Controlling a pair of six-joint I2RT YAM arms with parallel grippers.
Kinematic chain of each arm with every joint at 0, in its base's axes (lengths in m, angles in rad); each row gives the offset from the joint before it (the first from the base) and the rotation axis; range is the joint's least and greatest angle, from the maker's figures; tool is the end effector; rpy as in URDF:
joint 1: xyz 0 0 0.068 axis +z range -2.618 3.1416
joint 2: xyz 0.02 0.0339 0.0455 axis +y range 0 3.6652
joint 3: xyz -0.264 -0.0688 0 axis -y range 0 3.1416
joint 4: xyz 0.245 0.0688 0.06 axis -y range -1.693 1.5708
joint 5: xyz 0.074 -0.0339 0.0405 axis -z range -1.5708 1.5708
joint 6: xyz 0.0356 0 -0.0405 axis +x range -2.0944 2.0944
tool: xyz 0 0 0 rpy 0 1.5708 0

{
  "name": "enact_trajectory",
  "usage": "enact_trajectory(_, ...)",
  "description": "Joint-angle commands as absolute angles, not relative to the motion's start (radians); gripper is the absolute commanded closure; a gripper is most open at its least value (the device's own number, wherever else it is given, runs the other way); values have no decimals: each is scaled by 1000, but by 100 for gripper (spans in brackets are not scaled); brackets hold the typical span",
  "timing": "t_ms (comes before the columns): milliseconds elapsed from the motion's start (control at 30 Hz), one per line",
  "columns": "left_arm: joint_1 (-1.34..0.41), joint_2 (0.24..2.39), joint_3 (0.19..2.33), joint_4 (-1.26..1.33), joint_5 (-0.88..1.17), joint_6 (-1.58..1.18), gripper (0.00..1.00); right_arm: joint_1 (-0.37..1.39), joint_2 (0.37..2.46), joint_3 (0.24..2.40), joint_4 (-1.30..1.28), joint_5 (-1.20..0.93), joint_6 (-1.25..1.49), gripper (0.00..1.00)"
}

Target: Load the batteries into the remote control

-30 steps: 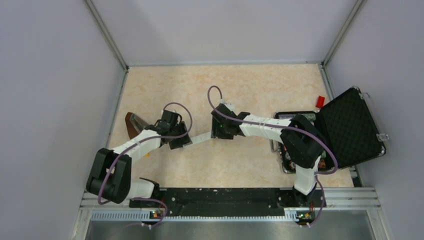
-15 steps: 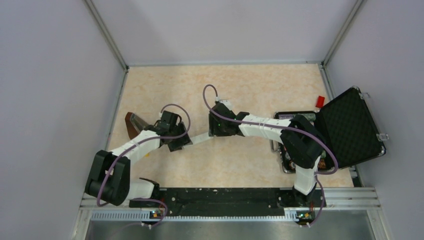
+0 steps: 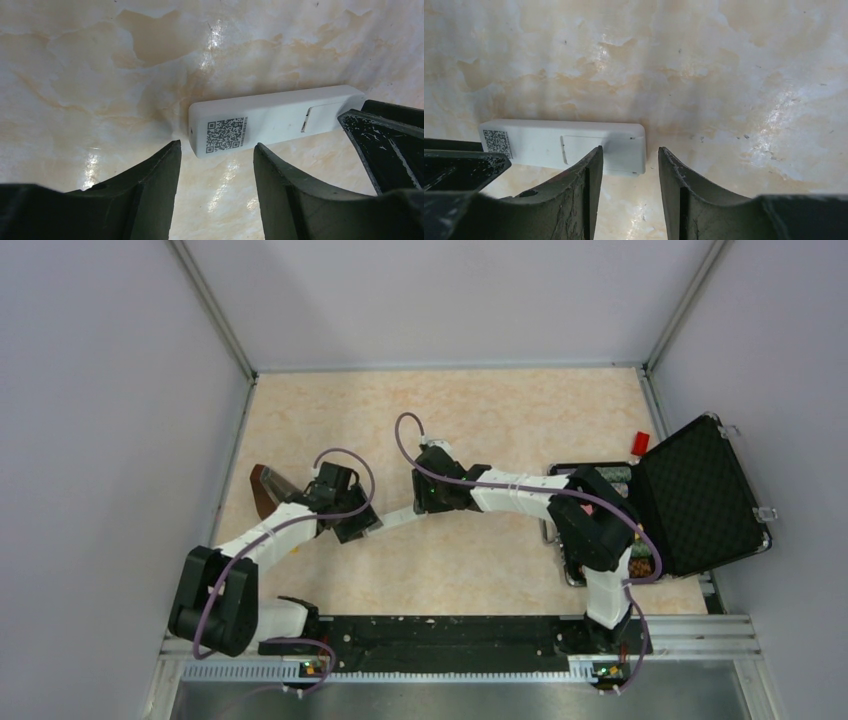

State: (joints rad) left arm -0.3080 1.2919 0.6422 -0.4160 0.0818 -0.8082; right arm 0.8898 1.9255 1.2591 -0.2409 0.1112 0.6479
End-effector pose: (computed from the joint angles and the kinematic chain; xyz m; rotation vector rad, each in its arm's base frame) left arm 0.2199 -0.0730 0.1711 -0.6449 2.6404 -0.4658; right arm 0.2604 0.3151 0.1706 -0.2585 2.5310 0.5075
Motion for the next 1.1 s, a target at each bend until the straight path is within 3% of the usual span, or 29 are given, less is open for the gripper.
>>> enact_trajectory(0, -302, 1304, 636, -384, 94, -821, 41, 900, 1947, 1307, -215, 86, 637, 58)
enact_trajectory(500, -302, 1340, 640, -371, 152, -818, 47, 910, 1976, 1323, -249, 61, 658, 72)
enact_trajectory(1067, -302, 1402, 627, -265, 258, -827, 53, 964, 2019, 1289, -232, -25, 690, 74)
